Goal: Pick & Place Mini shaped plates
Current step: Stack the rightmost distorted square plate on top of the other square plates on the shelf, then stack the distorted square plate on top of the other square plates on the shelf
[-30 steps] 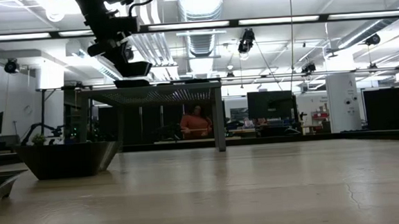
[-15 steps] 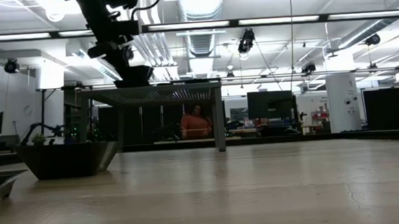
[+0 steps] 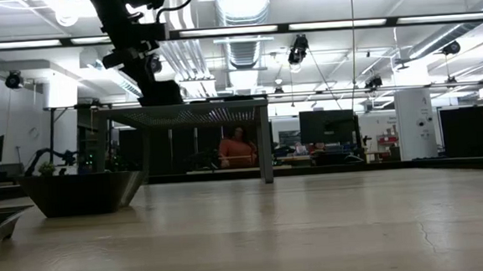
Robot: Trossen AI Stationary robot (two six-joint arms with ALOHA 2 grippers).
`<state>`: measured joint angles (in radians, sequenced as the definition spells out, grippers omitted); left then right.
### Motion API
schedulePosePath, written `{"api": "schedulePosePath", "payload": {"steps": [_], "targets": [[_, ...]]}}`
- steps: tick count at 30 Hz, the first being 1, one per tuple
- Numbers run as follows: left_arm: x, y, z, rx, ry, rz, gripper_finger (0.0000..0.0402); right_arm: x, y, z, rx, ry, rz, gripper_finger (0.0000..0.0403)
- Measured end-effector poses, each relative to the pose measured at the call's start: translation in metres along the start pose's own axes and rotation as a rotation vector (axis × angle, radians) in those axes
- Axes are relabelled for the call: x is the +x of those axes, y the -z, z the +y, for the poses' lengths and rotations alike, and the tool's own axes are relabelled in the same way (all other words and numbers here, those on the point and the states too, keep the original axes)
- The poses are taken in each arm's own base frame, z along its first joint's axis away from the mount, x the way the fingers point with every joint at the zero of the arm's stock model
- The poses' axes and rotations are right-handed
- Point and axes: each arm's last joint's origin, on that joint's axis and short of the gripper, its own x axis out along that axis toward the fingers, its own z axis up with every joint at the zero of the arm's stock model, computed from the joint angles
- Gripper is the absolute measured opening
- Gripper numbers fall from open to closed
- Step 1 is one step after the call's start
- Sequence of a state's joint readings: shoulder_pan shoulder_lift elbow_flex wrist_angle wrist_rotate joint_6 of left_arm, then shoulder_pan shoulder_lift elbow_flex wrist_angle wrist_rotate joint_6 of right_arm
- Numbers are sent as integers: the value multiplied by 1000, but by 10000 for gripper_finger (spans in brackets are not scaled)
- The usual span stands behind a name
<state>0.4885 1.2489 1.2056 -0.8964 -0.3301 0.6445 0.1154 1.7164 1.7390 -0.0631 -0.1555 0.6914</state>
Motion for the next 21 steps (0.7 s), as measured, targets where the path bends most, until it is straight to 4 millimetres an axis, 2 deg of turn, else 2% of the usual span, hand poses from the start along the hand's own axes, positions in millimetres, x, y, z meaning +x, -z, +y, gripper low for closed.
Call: {"api": "schedulePosePath", "payload": {"steps": [7, 14, 17, 21], "targets": [[-10, 4, 2, -20, -31, -16, 97, 0, 0, 0, -12, 2, -1, 145], [-25, 9, 2, -122, -45, -62, 103, 0, 0, -1, -5, 18, -13, 141], [-34, 11, -2, -253, 23, -118, 103, 1, 4, 0, 3, 28, 2, 137], [-49, 15, -7, -429, 218, -235, 103, 3, 17, -6, 77, 65, 60, 132]]}}
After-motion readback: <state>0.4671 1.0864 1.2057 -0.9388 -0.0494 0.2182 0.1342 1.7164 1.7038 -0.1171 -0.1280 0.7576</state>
